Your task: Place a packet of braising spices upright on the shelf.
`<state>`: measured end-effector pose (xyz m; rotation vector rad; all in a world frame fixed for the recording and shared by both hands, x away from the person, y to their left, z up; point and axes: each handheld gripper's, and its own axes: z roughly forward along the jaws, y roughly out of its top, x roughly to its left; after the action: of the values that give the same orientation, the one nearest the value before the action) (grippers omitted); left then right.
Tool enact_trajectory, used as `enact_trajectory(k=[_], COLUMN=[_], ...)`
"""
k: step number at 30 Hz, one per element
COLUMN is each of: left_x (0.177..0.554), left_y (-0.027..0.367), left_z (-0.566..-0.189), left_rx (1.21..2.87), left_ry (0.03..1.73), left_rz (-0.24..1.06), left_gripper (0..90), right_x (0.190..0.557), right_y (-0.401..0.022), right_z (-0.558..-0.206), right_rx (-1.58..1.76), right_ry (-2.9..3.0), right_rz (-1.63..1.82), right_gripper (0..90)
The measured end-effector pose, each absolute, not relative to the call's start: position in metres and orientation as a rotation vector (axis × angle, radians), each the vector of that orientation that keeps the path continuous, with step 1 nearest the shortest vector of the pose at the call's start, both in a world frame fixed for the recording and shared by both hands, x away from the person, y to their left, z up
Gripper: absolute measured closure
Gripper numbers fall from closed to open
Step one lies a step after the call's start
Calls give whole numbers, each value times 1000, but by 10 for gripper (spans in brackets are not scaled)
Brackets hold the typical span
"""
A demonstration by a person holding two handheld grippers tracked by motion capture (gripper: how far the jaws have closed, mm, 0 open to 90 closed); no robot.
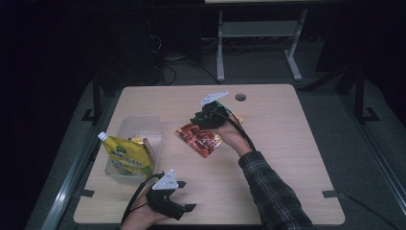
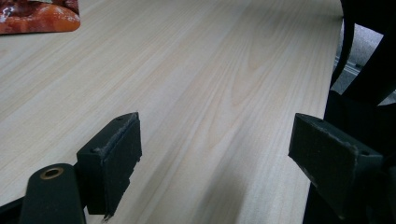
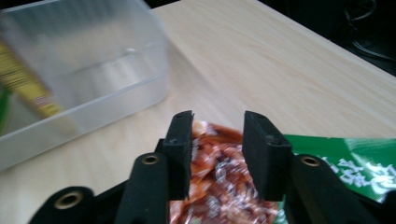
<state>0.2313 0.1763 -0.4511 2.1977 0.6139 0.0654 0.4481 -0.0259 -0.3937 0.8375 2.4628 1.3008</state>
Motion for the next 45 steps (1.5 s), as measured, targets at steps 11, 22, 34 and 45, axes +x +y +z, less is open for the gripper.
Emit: enact_trajectory(k=[11,22,34,45], left_x=[232,233,234,235], left_y=[179,179,180,181], left_z=[-449,-449,-449,-450], left_rx=[2183,2178,2193,2194], left_ry=[608,604,597,602], left_rz=[63,62,59,61], left_gripper=[165,165,174,174], right_x=[486,507,512,508], right_y=[-11,0,2,-3], right_z=[-415,-452,-472,-478], right_rx=[927,976,990,1047], right_ry=[2401,2467,2485,2467], right_rz=[1299,1171,1160,1193], right_gripper=[853,900,899,900])
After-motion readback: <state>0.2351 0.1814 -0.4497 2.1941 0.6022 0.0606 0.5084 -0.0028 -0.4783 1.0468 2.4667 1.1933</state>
